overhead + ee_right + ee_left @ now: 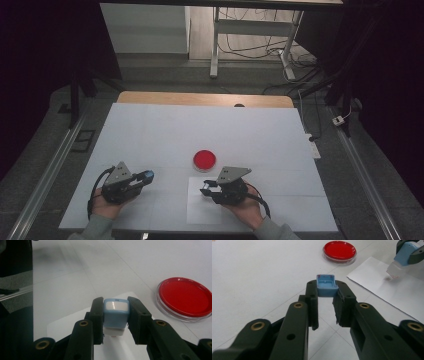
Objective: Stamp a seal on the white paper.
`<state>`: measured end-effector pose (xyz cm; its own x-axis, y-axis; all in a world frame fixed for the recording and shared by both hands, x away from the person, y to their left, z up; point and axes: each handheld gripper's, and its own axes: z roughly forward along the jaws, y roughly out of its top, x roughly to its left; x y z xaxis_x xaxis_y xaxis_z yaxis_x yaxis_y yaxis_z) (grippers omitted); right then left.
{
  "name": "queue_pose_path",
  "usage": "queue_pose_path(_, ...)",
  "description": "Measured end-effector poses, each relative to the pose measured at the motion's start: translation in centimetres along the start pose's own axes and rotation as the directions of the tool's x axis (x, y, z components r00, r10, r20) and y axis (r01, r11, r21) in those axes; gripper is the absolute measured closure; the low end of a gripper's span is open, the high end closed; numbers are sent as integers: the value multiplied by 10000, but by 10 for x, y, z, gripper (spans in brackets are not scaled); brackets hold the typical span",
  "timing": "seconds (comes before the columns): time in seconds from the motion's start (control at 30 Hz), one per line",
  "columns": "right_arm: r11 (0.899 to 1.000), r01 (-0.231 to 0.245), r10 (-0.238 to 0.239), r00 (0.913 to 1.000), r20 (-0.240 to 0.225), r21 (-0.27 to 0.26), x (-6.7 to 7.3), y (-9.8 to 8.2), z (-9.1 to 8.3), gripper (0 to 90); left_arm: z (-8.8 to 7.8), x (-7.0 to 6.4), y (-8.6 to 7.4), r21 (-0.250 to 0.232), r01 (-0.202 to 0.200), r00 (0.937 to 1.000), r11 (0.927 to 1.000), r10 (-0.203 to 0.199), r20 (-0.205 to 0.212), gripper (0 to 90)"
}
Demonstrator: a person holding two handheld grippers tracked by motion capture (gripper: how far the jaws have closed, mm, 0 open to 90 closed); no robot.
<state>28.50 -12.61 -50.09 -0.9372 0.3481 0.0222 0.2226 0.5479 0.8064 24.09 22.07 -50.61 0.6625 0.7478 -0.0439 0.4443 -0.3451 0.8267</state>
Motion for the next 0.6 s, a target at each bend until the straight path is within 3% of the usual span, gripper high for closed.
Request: queue_pose_path(0.6,9993,361,-362,9993,87,117,4,-2,5,670,0,0,0,10,-19,10000,10000,19,3,743)
